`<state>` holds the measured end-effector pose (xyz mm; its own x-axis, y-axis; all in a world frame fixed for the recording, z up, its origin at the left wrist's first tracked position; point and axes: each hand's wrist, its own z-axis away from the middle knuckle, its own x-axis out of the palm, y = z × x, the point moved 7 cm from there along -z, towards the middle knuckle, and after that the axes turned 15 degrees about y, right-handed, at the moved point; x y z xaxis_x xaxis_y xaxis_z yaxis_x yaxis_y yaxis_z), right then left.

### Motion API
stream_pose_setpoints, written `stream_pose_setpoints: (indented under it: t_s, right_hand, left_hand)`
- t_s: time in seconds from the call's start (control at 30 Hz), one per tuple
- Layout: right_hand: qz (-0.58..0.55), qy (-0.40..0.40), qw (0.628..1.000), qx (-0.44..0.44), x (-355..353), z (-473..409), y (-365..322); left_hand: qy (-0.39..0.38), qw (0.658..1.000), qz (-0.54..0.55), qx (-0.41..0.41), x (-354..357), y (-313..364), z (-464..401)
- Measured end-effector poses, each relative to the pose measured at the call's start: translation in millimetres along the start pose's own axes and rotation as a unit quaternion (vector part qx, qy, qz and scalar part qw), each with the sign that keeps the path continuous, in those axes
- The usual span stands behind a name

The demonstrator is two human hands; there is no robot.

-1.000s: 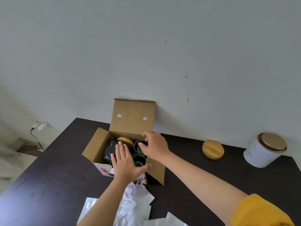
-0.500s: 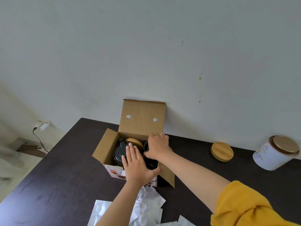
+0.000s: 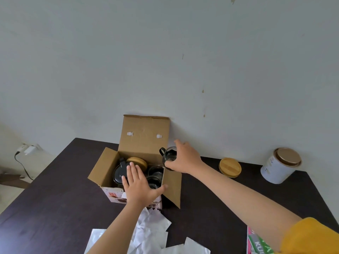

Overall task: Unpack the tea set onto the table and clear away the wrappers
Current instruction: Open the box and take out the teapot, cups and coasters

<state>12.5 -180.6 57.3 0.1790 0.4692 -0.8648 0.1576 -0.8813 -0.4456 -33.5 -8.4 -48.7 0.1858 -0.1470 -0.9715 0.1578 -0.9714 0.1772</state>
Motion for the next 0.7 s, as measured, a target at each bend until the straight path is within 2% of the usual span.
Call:
stream_pose_setpoints:
  t_s: [0.17,0.37,0.47,0.7]
  right_hand:
    - [0.064,-0.079,0.992,0.068,-16,35,84]
    - [0.172,-0.148,0.961,0.158,-25,78,193]
    - [0.2,-0.15,0.945,0.213,-34,92,235]
    - [0.184,-0.114,0.93,0.298,-43,101,293]
  left_hand:
    - [0.001,1.0,-0.009,0.006,-1,1,-1]
    - [-0.001,1.0,-0.018,0.007,1,1,-1]
    - [0.0,1.0,-0.026,0.008,0,2,0]
    - [0.004,1.0,-0.019,0.006,3,1,-1]
